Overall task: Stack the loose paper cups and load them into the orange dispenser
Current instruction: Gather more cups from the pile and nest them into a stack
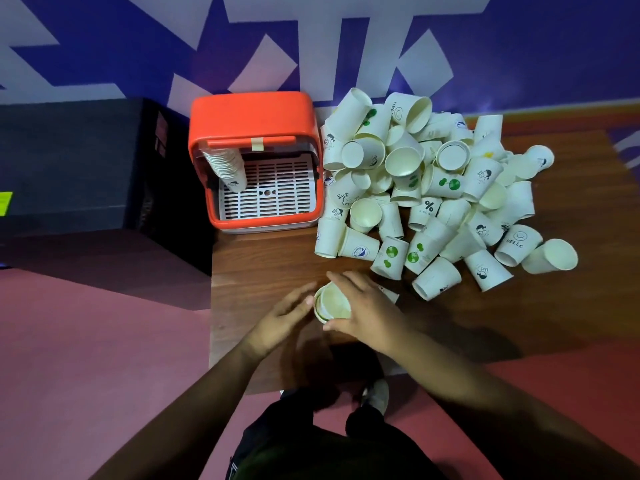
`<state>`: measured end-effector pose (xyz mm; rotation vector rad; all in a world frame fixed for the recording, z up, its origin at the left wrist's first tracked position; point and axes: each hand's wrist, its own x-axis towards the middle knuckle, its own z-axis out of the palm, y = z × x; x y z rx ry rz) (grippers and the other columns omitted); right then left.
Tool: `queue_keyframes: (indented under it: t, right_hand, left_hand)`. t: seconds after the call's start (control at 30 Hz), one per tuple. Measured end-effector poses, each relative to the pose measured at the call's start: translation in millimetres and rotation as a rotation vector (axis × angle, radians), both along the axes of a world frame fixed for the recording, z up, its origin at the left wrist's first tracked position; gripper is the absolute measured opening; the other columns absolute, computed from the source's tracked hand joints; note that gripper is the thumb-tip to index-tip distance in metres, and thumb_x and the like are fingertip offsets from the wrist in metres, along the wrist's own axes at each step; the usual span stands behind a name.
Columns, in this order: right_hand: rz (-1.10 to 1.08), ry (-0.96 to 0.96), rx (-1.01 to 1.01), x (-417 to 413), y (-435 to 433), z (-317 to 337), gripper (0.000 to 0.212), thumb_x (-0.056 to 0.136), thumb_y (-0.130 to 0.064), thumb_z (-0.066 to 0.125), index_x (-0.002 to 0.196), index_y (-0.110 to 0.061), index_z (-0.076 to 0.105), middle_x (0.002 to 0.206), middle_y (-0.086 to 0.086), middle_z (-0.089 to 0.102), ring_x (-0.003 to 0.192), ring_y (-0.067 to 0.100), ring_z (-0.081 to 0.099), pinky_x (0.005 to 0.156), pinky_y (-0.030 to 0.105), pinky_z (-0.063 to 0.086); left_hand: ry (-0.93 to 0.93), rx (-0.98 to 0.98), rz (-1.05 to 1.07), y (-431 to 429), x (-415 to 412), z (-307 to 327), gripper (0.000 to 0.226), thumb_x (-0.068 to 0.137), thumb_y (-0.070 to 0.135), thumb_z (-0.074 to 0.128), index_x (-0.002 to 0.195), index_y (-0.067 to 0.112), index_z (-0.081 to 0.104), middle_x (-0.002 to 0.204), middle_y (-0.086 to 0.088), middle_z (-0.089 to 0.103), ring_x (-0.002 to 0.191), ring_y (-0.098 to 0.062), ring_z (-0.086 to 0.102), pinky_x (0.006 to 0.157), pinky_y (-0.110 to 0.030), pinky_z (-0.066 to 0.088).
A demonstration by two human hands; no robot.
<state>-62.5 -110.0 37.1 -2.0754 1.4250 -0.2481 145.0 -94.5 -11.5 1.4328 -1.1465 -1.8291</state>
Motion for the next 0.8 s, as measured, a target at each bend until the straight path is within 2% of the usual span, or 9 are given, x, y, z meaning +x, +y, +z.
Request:
queue_keyframes:
  t: [0.07,0.13,0.23,0.37,0.43,0.5,0.57,0.63,0.8]
  right_hand:
    - [0.064,0.055,0.037,8.7,0.5,-7.5,0.095,0.073,-0.046,0.078,0.15,-0.017,0.03,0.147,0.001,0.041,0.136,0.018,0.036,0.112,0.032,0.033]
    - [0.097,0.079,0.038,12.5,3.4,-15.9,0.093,0.078,-0.043,0.075,0.152,-0.016,0.024,0.153,0.001,0.035,0.143,0.015,0.027,0.116,0.027,0.024]
    - [0.084,0.084,0.002,10.7,6.6,-27.8,0.091,0.081,-0.043,0.073,0.153,-0.016,0.023,0.158,-0.002,0.028,0.147,0.01,0.018,0.12,0.023,0.012]
    - [0.024,-0.037,0.098,-1.4,5.9,-32.0,0.091,0.08,-0.051,0.071,0.152,-0.02,0.026,0.159,-0.007,0.025,0.146,0.007,0.02,0.118,0.024,0.018]
    - [-0.189,-0.106,0.098,-16.5,4.4,-32.7,0.075,0.082,-0.048,0.069,0.144,-0.018,0.04,0.151,-0.001,0.039,0.139,0.012,0.035,0.113,0.028,0.03]
    - [-0.451,-0.014,0.005,-37.5,0.9,-39.2,0.057,0.084,-0.042,0.067,0.129,-0.009,0.054,0.13,0.012,0.053,0.121,0.027,0.051,0.1,0.039,0.044]
    - [-0.587,0.183,-0.046,-58.8,-3.3,-52.2,0.051,0.082,-0.041,0.057,0.112,0.001,0.06,0.109,0.021,0.058,0.103,0.038,0.056,0.088,0.045,0.047]
    - [-0.678,0.292,0.066,-72.1,-7.1,-66.1,0.045,0.085,-0.039,0.057,0.101,0.004,0.06,0.1,0.022,0.059,0.097,0.039,0.056,0.085,0.044,0.046]
    - [-0.818,0.087,0.336,-73.2,-17.0,-82.3,0.035,0.093,-0.029,0.061,0.101,0.004,0.068,0.102,0.019,0.067,0.101,0.033,0.06,0.083,0.035,0.044]
  left_hand:
    - [0.005,-0.037,-0.012,1.8,-1.7,-2.7,0.047,0.096,0.025,0.065,0.14,0.016,0.052,0.134,-0.001,0.064,0.129,-0.017,0.057,0.11,-0.034,0.045]
    - [-0.037,-0.069,-0.016,4.5,-2.5,-9.1,0.049,0.089,0.03,0.07,0.136,0.023,0.057,0.13,-0.003,0.067,0.122,-0.02,0.062,0.106,-0.037,0.048]
    - [-0.048,-0.088,-0.005,6.5,-6.5,-14.9,0.039,0.092,0.022,0.068,0.13,0.027,0.06,0.124,0.0,0.07,0.116,-0.017,0.065,0.101,-0.033,0.05]
    - [-0.036,-0.082,-0.023,1.9,-14.9,-18.7,0.035,0.095,0.01,0.064,0.128,0.02,0.06,0.117,0.003,0.072,0.111,-0.012,0.066,0.093,-0.021,0.051]
    - [-0.048,-0.042,0.0,-3.4,-17.2,-17.6,0.029,0.097,0.009,0.061,0.124,0.021,0.06,0.115,0.003,0.07,0.107,-0.011,0.064,0.088,-0.014,0.049]
    - [-0.12,-0.031,0.045,-10.7,-15.9,-19.1,0.021,0.099,0.017,0.059,0.118,0.026,0.062,0.115,0.004,0.068,0.11,-0.011,0.061,0.087,-0.01,0.045]
    - [-0.19,-0.029,0.074,-22.1,-14.9,-22.7,0.015,0.099,0.025,0.06,0.113,0.028,0.064,0.117,0.003,0.068,0.115,-0.014,0.061,0.096,-0.017,0.045]
    - [-0.266,-0.031,0.093,-37.6,-16.8,-22.9,0.014,0.099,0.027,0.06,0.111,0.023,0.066,0.115,-0.001,0.07,0.11,-0.015,0.062,0.099,-0.028,0.045]
    - [-0.379,-0.088,-0.048,-78.3,-41.7,-12.2,0.01,0.097,0.026,0.06,0.103,0.022,0.065,0.097,0.006,0.069,0.087,-0.014,0.062,0.078,-0.028,0.047]
